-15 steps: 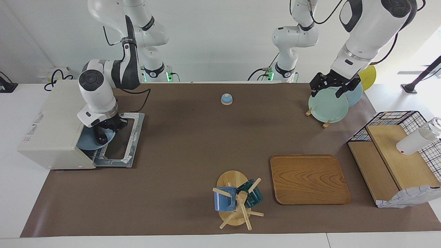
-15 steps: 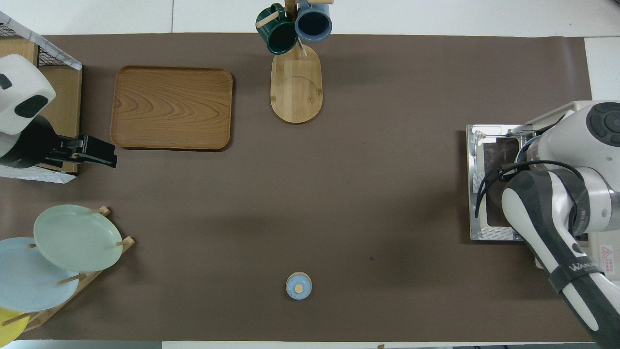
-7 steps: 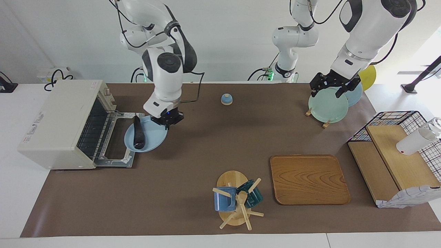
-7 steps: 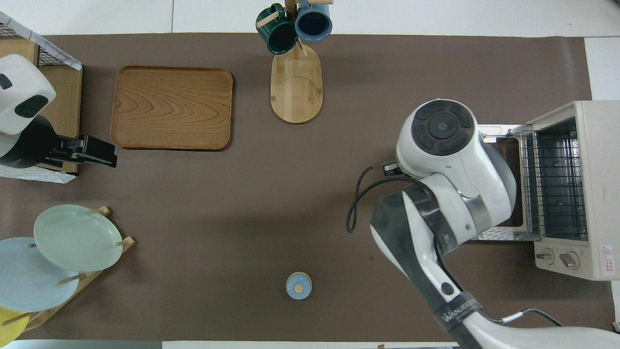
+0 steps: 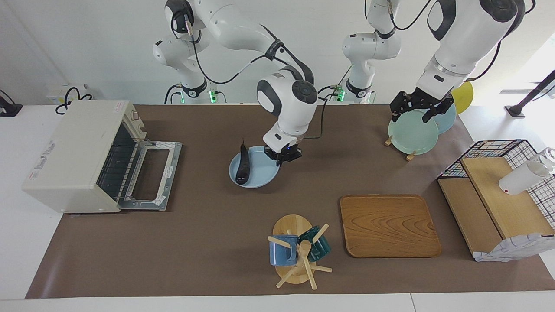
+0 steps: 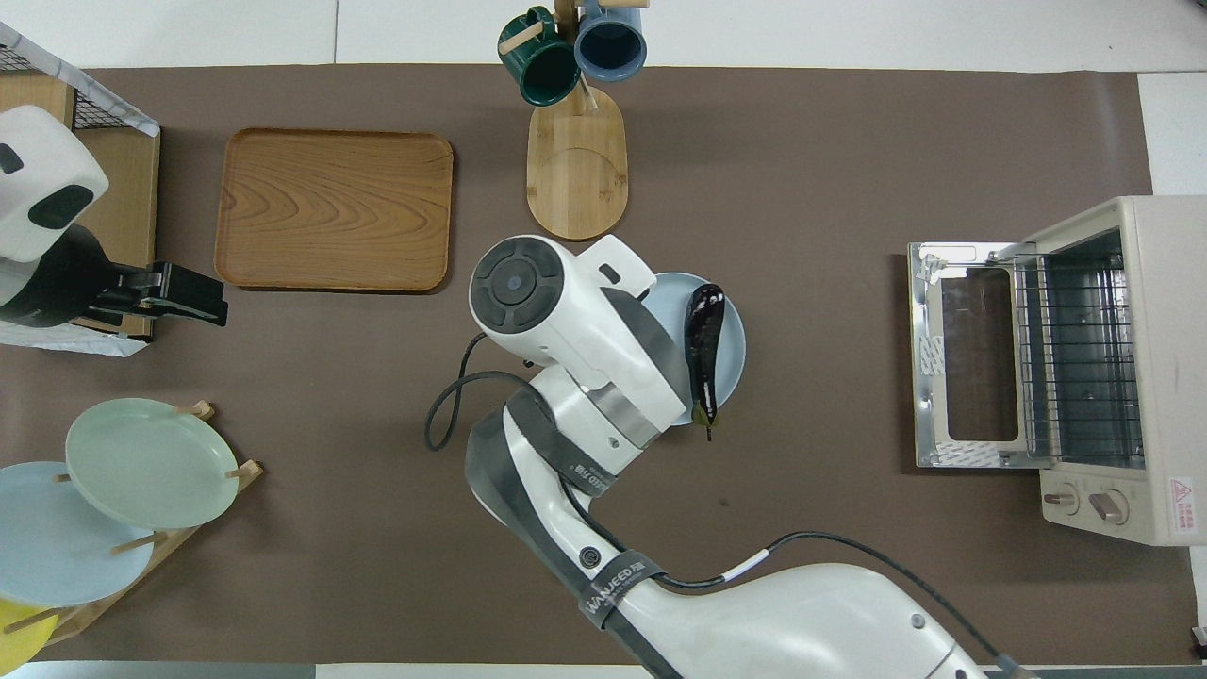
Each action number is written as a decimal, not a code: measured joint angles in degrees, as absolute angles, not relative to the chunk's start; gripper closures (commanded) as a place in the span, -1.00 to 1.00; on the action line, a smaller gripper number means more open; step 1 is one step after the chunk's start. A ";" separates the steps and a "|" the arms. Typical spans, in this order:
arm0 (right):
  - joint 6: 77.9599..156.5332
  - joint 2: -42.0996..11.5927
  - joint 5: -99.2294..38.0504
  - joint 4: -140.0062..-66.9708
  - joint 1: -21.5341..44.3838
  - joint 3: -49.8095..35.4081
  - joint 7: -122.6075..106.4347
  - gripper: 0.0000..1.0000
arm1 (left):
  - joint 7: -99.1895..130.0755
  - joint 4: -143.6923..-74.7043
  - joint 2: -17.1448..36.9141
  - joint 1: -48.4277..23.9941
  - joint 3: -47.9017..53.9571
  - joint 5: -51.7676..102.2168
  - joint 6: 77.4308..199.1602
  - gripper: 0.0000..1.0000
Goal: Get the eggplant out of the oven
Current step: 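Pull the plate with the eggplant out toward the table center, then lower the plate onto the table and open the right gripper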
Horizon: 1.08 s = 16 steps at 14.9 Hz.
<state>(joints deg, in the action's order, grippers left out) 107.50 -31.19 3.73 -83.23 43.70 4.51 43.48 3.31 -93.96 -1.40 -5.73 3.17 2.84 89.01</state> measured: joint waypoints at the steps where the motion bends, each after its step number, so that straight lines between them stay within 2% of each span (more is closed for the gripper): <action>1: 107.99 -32.46 3.46 -82.87 45.05 4.48 45.28 1.00 | 3.31 -93.96 -1.40 -5.73 3.17 2.84 89.01 -1.00; 4: 110.92 -34.72 3.16 -82.71 46.83 4.48 48.58 0.97 | 3.31 -93.96 -1.40 -5.73 3.17 2.84 89.00 -1.00; 7: 111.34 -34.90 1.45 -82.47 45.91 4.68 48.69 0.35 | 3.31 -93.96 -1.40 -5.73 3.17 2.84 88.99 -1.00; 9: 111.35 -34.82 1.25 -82.22 45.63 4.82 48.65 0.33 | 3.31 -93.96 -1.40 -5.73 3.17 2.84 88.99 -1.00; 11: 110.48 -34.11 1.92 -81.84 45.53 5.23 47.38 0.36 | 3.31 -93.96 -1.40 -5.73 3.16 2.84 88.99 -1.00; 14: 103.16 -29.76 3.65 -80.97 41.97 6.12 39.97 0.82 | 3.31 -93.96 -1.40 -5.73 3.16 2.84 88.99 -1.00; 16: 97.05 -26.10 4.93 -81.25 36.46 6.30 32.99 0.97 | 3.32 -93.96 -1.40 -5.71 3.12 2.84 88.99 -1.00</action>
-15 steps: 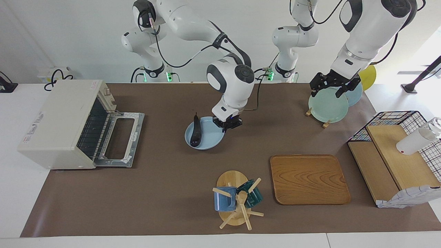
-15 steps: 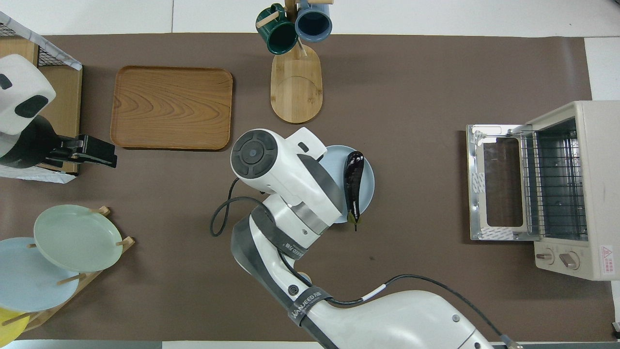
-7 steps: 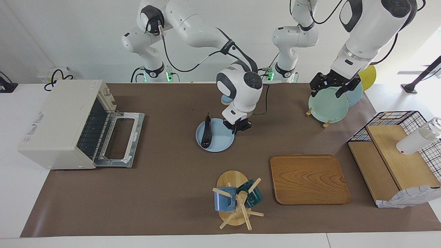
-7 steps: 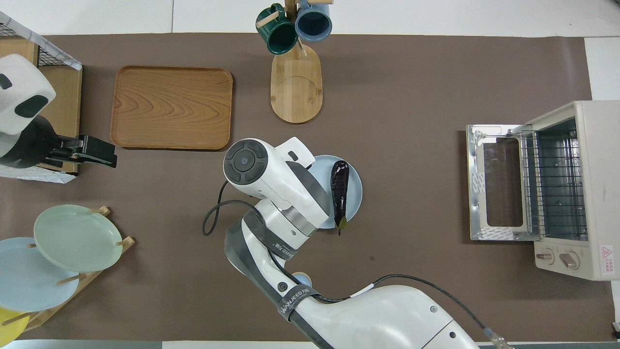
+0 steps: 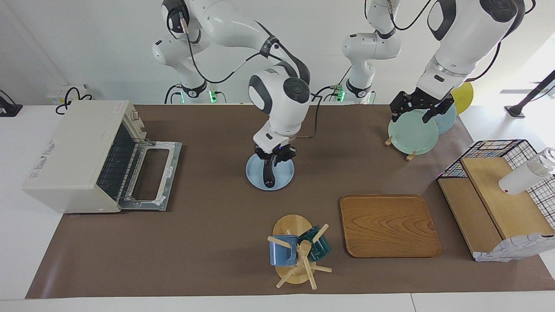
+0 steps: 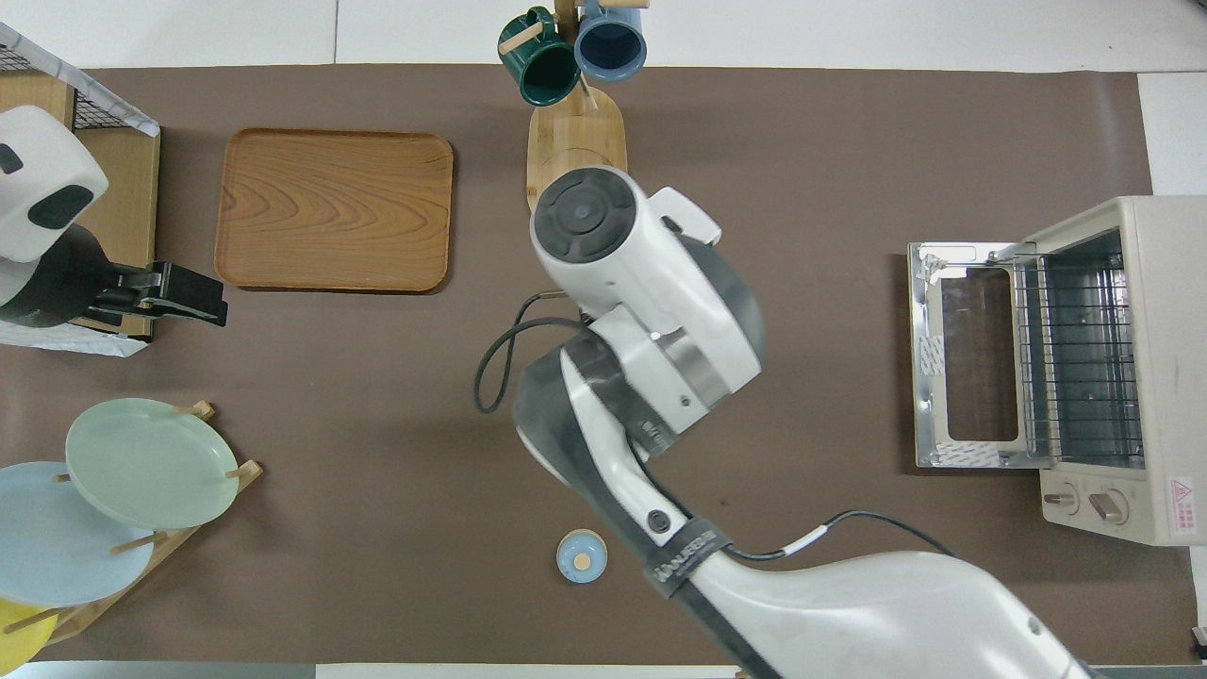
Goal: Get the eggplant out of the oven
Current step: 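Lower the plate onto the table and open the right gripper, then grasp the eggplant with the left gripper while the right gripper returns to the oven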
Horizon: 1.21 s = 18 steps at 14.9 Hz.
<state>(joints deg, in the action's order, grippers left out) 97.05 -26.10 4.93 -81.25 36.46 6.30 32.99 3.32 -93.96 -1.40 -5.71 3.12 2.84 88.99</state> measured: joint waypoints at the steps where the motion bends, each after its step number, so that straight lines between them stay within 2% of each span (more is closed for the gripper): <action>1: 94.93 -24.74 6.01 -82.04 33.51 6.32 29.53 0.98 | 3.32 -93.96 -1.40 -5.70 3.10 2.84 88.99 -1.00; 4: 95.68 -21.92 9.32 -89.88 27.79 6.32 23.52 0.98 | 3.32 -93.97 -1.40 -5.75 3.13 2.84 88.99 -1.00; 7: 104.25 -19.60 14.33 -102.19 24.93 6.32 23.01 0.98 | 3.48 -94.46 -1.41 -6.66 3.54 2.84 90.18 -1.00; 10: 113.86 -17.45 16.18 -112.12 18.60 6.35 19.45 0.97 | 8.76 -96.77 -1.41 -12.74 3.81 3.21 94.69 -1.00; 14: 118.60 -15.45 16.20 -117.33 15.39 6.31 17.85 0.97 | 18.97 -102.30 -0.25 -22.57 4.29 7.70 105.06 -1.00; 18: 119.45 -14.76 17.87 -118.62 15.11 6.30 16.62 0.92 | 29.47 -104.11 7.76 -32.64 4.36 8.65 119.34 -1.00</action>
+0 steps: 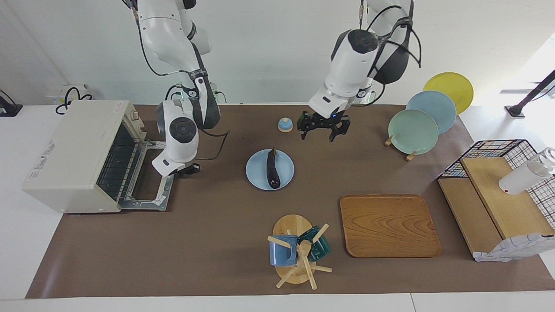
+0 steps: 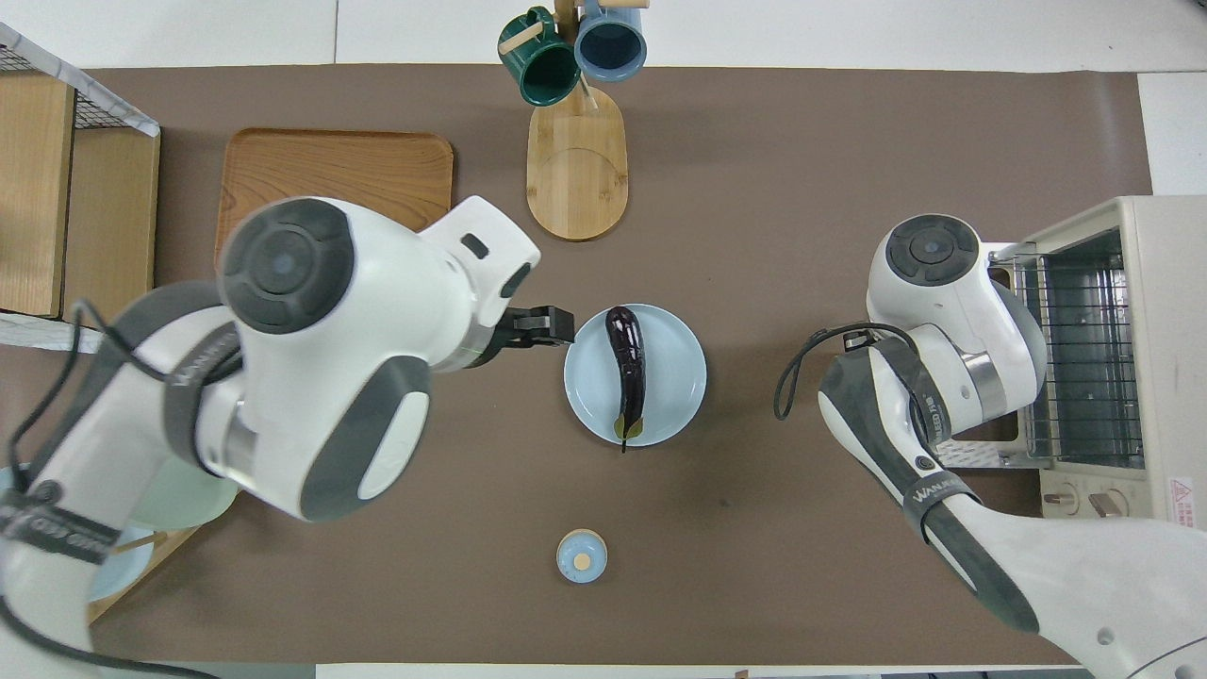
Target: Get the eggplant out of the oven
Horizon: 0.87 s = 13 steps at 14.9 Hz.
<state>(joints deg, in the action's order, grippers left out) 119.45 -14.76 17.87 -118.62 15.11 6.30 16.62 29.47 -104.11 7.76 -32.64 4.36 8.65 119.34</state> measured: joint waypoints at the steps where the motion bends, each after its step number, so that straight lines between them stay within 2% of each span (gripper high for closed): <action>1: 119.45 -14.74 18.63 -118.66 14.78 6.29 16.38 0.89 | 31.02 -104.14 10.29 -34.96 4.39 8.65 122.56 -1.00; 7: 119.34 -14.71 20.71 -118.77 14.47 5.70 15.26 0.89 | 33.73 -104.01 22.92 -40.97 4.17 8.66 136.30 -1.00; 9: 117.73 -14.02 21.60 -118.28 14.47 5.20 12.57 0.89 | 33.73 -103.82 24.16 -41.00 4.07 8.66 137.25 -1.00; 13: 106.98 -9.47 21.65 -111.65 12.36 4.92 1.96 0.89 | 33.73 -103.82 24.88 -41.00 4.03 8.65 138.59 -1.00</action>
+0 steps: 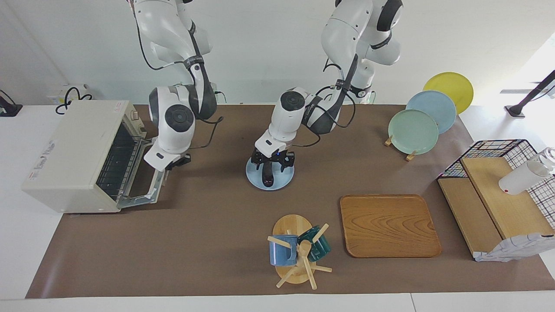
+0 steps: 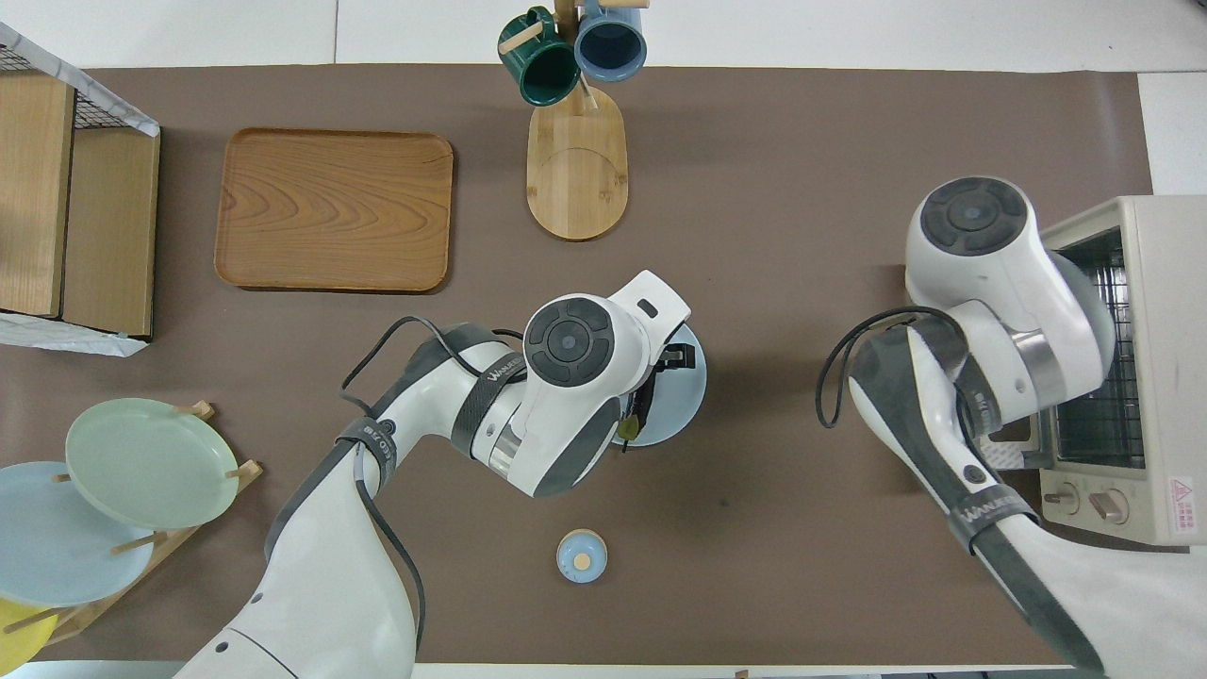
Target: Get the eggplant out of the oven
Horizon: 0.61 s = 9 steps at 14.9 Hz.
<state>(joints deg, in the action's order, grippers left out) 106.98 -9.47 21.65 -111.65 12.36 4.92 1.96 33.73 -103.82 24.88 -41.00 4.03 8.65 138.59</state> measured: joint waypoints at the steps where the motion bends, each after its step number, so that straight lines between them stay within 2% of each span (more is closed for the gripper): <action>1: 104.83 -7.81 21.70 -110.48 10.91 4.95 -0.69 0.89 | 33.73 -103.82 24.90 -41.00 4.02 8.65 138.71 -0.90; 3: 103.58 -4.99 22.01 -109.60 7.30 5.25 -5.66 0.89 | 33.55 -103.83 24.93 -41.00 4.00 8.65 138.77 -0.81; 6: 103.57 -3.04 21.30 -109.24 3.32 5.58 -10.45 0.88 | 33.09 -103.88 25.03 -41.00 3.96 8.65 138.79 -0.80; 9: 100.63 -0.58 18.56 -108.43 2.91 5.57 -11.42 0.70 | 32.87 -104.14 25.17 -41.00 3.96 8.65 139.40 -0.80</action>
<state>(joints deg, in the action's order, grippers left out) 100.63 -0.58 18.56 -108.43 2.91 5.57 -11.42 32.87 -104.14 25.17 -41.00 3.96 8.65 139.40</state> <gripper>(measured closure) 0.930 0.101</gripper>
